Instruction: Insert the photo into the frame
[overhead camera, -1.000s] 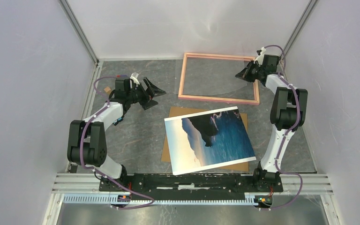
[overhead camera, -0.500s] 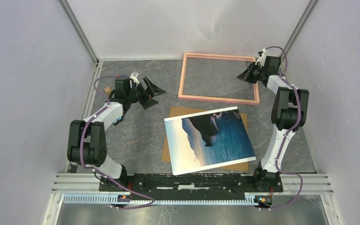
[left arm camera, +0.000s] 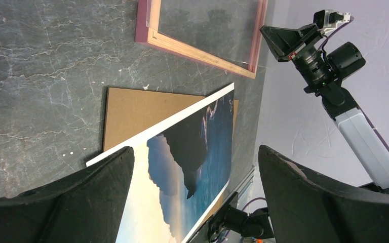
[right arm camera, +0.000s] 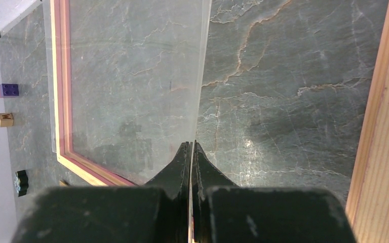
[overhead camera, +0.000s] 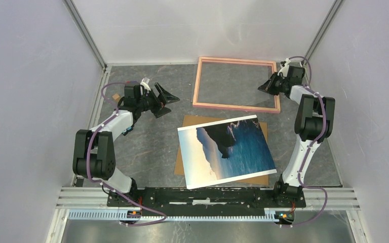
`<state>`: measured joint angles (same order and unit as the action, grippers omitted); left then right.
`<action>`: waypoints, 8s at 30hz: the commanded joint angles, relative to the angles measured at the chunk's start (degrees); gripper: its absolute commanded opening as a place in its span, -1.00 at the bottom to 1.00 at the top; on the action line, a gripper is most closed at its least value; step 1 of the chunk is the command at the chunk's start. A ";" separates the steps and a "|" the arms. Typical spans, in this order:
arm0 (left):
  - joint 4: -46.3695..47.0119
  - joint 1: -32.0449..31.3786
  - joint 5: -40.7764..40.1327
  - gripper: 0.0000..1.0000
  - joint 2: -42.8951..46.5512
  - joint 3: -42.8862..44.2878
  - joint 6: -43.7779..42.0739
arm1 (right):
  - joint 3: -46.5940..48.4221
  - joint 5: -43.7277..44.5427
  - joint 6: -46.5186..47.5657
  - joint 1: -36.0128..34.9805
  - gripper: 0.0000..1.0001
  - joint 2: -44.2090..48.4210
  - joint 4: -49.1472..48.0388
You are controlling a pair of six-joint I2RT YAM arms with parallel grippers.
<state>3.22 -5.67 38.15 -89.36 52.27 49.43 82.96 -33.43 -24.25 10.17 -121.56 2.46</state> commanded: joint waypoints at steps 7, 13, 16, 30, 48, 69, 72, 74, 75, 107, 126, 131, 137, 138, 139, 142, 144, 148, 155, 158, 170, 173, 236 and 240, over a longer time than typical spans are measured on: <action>2.53 -0.31 2.28 0.94 -0.12 0.38 1.48 | -0.97 0.11 1.42 0.72 -1.00 3.66 -1.12; 2.75 -0.36 2.45 0.94 0.00 0.29 1.66 | -0.87 -0.23 2.20 1.05 -1.00 3.44 -0.22; 2.75 -0.34 2.41 0.94 -0.01 0.29 1.64 | -0.69 -0.52 2.66 1.31 -1.00 3.35 0.29; 2.97 -0.30 2.53 0.94 -0.16 0.21 1.72 | -0.96 -1.13 4.43 2.47 -1.00 3.35 1.76; 3.54 -0.35 2.79 0.95 -0.37 0.02 2.25 | -1.13 -1.04 5.51 2.49 -1.00 3.44 3.33; 4.42 -0.31 3.24 0.94 -0.71 -0.32 3.04 | -2.27 -1.00 5.82 3.27 -1.00 3.82 3.45; 4.42 -0.35 3.23 0.94 -0.72 -0.33 3.04 | -2.36 -1.04 6.00 3.34 -1.00 3.82 3.64; 4.42 -0.35 3.24 0.94 -0.68 -0.28 3.04 | -2.28 -1.03 6.07 3.36 -1.00 3.72 3.56; 4.43 -0.38 3.24 0.94 -0.59 -0.33 3.04 | -2.27 -1.02 6.12 3.44 -1.00 3.73 3.65; 4.51 -0.36 3.33 0.94 -0.98 -0.25 3.13 | -2.27 -1.41 7.30 4.02 -1.00 3.09 4.91; 4.60 -0.33 3.41 0.95 -0.83 -0.27 3.17 | -1.44 -2.29 7.43 4.08 -1.00 1.88 5.43; 4.60 -0.39 3.37 0.94 -0.88 -0.33 3.22 | -1.39 -1.86 7.55 3.98 -1.00 2.31 6.41; 4.60 -0.39 3.37 0.94 -0.98 -0.31 3.22 | -1.40 -1.76 7.62 4.03 -1.00 2.21 6.55; 4.60 -0.40 3.39 0.94 -0.97 -0.37 3.22 | -1.34 -1.73 7.63 3.98 -1.00 2.08 6.68; 4.60 -0.40 3.38 0.94 -0.84 -0.39 3.22 | -1.31 -1.75 7.64 4.01 -1.00 2.03 6.69; 4.60 -0.44 3.39 0.94 -0.86 -0.39 3.22 | -1.23 -1.82 7.85 4.00 -1.00 1.97 7.01; 4.60 -0.36 3.40 0.94 -0.87 -0.42 3.22 | -0.81 -1.78 8.35 3.98 -1.00 1.94 7.80; 4.60 -0.39 3.46 0.94 -0.90 -0.41 3.30 | 0.67 -1.99 9.65 4.07 -1.00 1.15 9.73; 4.88 -0.40 3.68 0.94 -0.79 -0.49 3.43 | 4.21 -4.21 11.92 4.63 -1.00 -0.95 13.41; 5.39 -0.47 3.79 0.94 -0.82 -0.77 3.81 | 5.18 -6.71 11.96 4.88 -1.00 -2.10 13.89; 5.85 -0.69 4.08 0.94 -1.12 -0.84 4.13 | 6.98 -10.33 12.89 6.11 -1.00 -3.72 15.50; 6.61 -0.68 4.38 0.94 -1.21 -1.12 4.71 | 4.82 -10.22 10.88 6.09 -0.74 -1.69 11.95; 7.41 -0.66 5.31 0.94 -0.96 -1.19 5.33 | -19.13 -22.30 -19.79 5.38 -1.00 13.07 -20.33; 7.41 -0.66 5.40 0.94 -0.81 -1.11 5.33 | -20.29 -23.20 -26.09 5.27 -1.00 15.02 -27.38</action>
<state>8.36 -6.15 42.24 -90.39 51.16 52.03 62.13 -53.60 -45.25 15.81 -110.52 -17.26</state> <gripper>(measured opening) 0.971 0.009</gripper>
